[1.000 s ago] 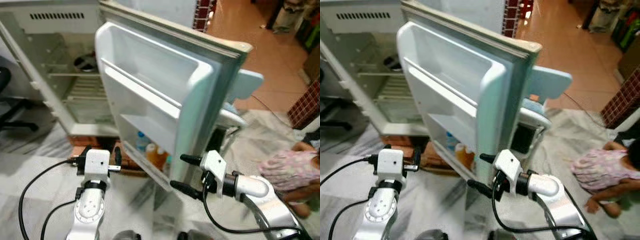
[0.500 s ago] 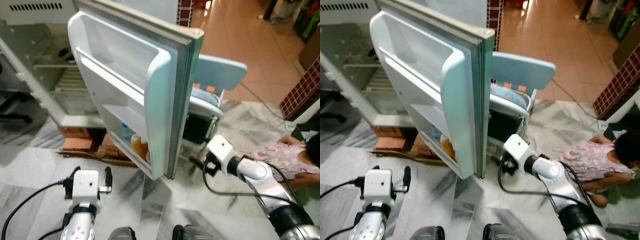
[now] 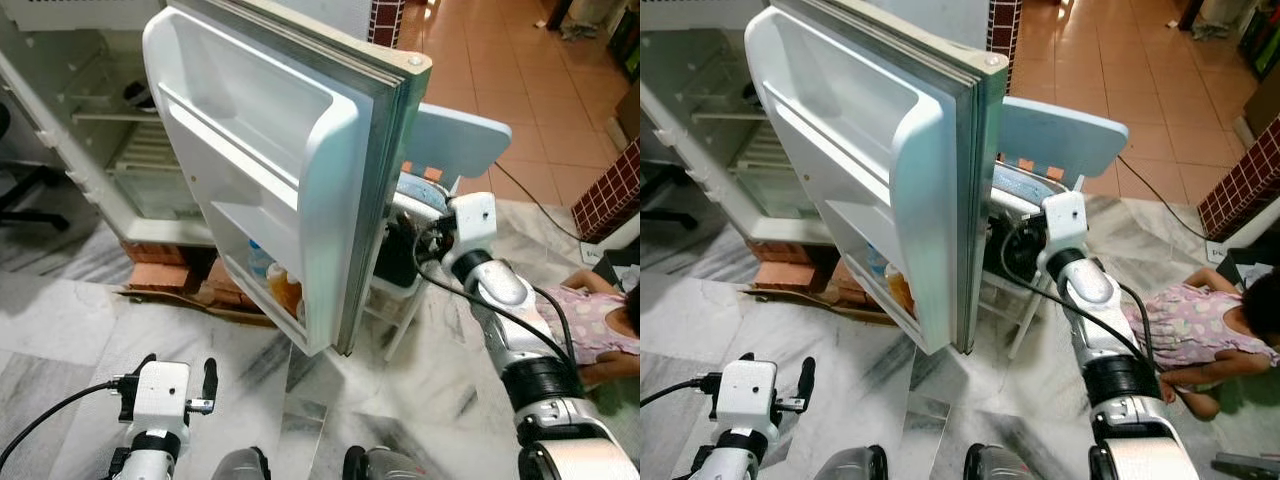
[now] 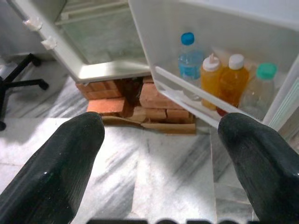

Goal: Restocking fridge

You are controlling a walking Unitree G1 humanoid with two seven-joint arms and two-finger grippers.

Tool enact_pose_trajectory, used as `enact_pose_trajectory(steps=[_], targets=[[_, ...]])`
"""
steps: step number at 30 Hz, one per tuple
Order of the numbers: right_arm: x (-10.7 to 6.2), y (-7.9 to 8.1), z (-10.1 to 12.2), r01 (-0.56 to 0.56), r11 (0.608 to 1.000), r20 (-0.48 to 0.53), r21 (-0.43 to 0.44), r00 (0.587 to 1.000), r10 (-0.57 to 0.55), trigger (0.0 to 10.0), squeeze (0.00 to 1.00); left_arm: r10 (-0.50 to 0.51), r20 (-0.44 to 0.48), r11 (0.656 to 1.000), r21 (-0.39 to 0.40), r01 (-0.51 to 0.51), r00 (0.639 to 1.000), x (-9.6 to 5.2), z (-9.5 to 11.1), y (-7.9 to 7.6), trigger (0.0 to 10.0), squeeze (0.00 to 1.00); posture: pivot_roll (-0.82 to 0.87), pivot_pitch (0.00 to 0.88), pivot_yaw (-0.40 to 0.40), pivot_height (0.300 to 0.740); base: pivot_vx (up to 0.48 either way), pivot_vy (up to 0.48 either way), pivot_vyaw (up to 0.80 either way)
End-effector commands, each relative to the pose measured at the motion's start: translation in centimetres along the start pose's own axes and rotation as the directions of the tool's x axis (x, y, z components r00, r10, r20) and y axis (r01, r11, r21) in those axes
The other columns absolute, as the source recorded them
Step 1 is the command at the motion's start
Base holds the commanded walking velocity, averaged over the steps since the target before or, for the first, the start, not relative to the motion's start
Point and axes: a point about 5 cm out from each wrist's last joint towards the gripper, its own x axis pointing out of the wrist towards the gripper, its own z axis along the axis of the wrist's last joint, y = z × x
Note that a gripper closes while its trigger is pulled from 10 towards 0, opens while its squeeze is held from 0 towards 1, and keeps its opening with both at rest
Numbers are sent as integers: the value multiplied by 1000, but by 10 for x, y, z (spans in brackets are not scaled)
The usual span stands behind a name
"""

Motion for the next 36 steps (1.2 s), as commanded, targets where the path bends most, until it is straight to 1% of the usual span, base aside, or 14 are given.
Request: enact_pose_trajectory(steps=[1,3,4,6,7,10,12,13,16,17,21,28,31,36], targets=[[1,12,12,-117,990,88,76,990,110,10000,0,-20,-20,1000,21,20,1000,-2,-3,-2,10000,0,74,143,0,740,0,0,0],[1,17,17,-165,980,120,113,981,151,10000,0,-24,-21,999,22,25,999,-2,-3,-2,10000,0,74,143,0,740,0,0,0],[-1,24,23,-248,960,159,128,961,227,10000,0,-23,-21,999,23,24,1000,-1,-2,-2,10000,0,70,150,3,740,0,0,0],[-5,40,32,-402,895,209,193,908,363,10000,0,-21,-22,1000,22,21,1000,0,-2,-1,10000,0,70,150,3,740,0,0,0],[-9,49,39,-488,840,244,235,867,435,10000,0,-20,-22,1000,21,20,1000,1,-3,0,10000,0,65,152,7,740,0,0,0],[-14,58,42,-554,790,257,264,830,496,10000,0,-19,-21,1000,22,20,1000,2,-2,0,10000,0,58,149,7,740,0,0,0],[-17,62,28,-553,806,192,210,832,521,10000,0,-20,-20,999,25,21,1000,3,-2,0,10000,0,58,149,7,740,0,0,0],[-17,59,9,-501,843,115,194,865,488,10000,0,-18,-22,1000,24,18,1000,3,-2,-1,10000,0,59,147,4,740,0,0,0],[-19,55,-6,-447,872,63,201,894,444,10000,0,-15,-26,1000,23,15,1000,3,-3,0,10000,0,64,144,4,740,0,0,0],[-20,52,-14,-388,899,32,201,920,390,10000,0,-11,-28,1000,23,12,1000,3,-4,0,10000,0,61,138,1,740,0,0,0],[-25,56,-18,-319,929,24,190,947,320,10000,0,-20,-8,1000,19,20,1000,5,-2,-1,10000,0,60,131,1,740,0,0,0],[-25,68,-19,-329,929,43,173,944,326,10000,0,-10,36,1000,17,9,999,10,7,0,10000,0,61,129,6,740,0,0,0],[-23,65,-23,-271,955,23,123,962,270,10000,0,-11,34,1000,20,11,999,11,6,0,10000,0,61,129,6,740,0,0,0],[-24,64,-26,-224,967,16,124,975,223,10000,0,-12,42,1000,22,11,999,13,8,0,10000,0,63,130,1,740,0,0,0]])
